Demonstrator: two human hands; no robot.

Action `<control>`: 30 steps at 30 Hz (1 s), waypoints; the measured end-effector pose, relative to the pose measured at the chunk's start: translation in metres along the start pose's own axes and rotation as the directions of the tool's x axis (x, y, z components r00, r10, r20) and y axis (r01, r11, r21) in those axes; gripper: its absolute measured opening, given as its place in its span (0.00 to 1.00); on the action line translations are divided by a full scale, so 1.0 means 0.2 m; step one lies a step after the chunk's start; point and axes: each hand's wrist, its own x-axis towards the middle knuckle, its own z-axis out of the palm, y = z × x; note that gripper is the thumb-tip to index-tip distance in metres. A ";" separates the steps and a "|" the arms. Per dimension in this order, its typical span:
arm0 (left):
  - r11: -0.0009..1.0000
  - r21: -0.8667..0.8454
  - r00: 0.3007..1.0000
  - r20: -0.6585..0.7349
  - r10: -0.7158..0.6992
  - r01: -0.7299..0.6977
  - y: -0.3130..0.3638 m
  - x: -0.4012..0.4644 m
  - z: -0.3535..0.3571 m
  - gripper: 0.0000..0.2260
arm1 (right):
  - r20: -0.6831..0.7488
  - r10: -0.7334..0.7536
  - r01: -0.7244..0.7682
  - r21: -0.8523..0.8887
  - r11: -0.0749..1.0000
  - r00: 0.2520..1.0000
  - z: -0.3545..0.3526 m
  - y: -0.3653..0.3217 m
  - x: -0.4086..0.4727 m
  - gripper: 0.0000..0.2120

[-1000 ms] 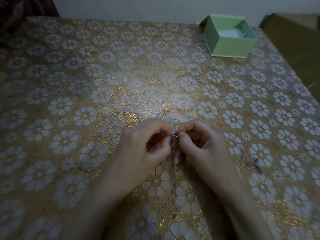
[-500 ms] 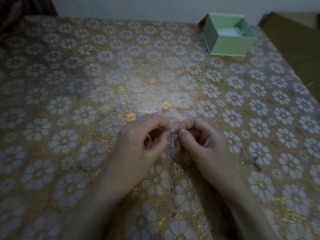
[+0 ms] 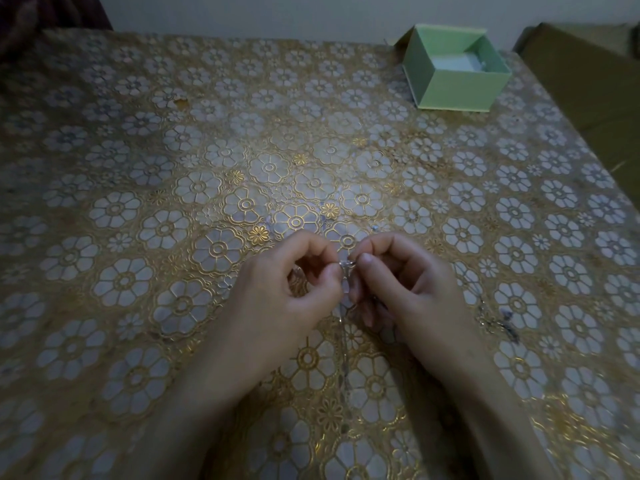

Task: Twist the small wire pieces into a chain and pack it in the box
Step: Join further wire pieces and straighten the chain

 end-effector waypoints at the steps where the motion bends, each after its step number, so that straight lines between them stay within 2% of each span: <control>1: 1.000 -0.012 1.000 0.010 -0.008 0.008 0.00 0.00 -0.01 0.03 | 0.005 0.004 -0.004 0.005 1.000 1.000 0.00 0.00 0.00 0.04; 6: 0.999 -0.048 0.999 0.035 -0.012 0.014 0.00 0.00 -0.02 0.03 | 0.033 0.055 -0.056 0.024 0.998 0.998 -0.02 -0.01 -0.01 0.05; 10: 0.999 -0.017 0.999 0.037 0.027 -0.027 -0.01 0.00 -0.02 0.04 | 0.042 0.037 -0.035 -0.048 0.998 0.998 -0.02 0.01 0.00 0.05; 13: 0.993 0.070 0.995 0.038 0.089 -0.091 -0.02 0.00 -0.02 0.04 | 0.020 -0.002 0.004 -0.114 0.994 1.000 -0.01 0.02 0.00 0.01; 18: 0.962 0.218 0.986 0.067 0.152 -0.163 -0.05 0.01 -0.02 0.03 | 0.019 -0.058 0.061 -0.290 0.955 0.998 -0.01 0.05 0.00 0.02; 23: 0.878 0.420 0.973 0.101 0.206 -0.230 -0.05 0.01 -0.02 0.06 | -0.012 -0.082 0.069 -0.419 0.905 0.997 0.00 0.07 0.01 0.02; 26: 0.906 0.365 0.976 0.083 0.199 -0.216 -0.06 0.00 -0.03 0.05 | -0.010 -0.084 0.070 -0.464 0.883 0.996 0.01 0.07 0.01 0.03; 30: 0.939 0.297 0.984 0.041 0.171 -0.176 -0.05 0.00 -0.02 0.05 | 0.013 -0.049 0.051 -0.325 0.944 0.999 0.00 0.04 0.00 0.04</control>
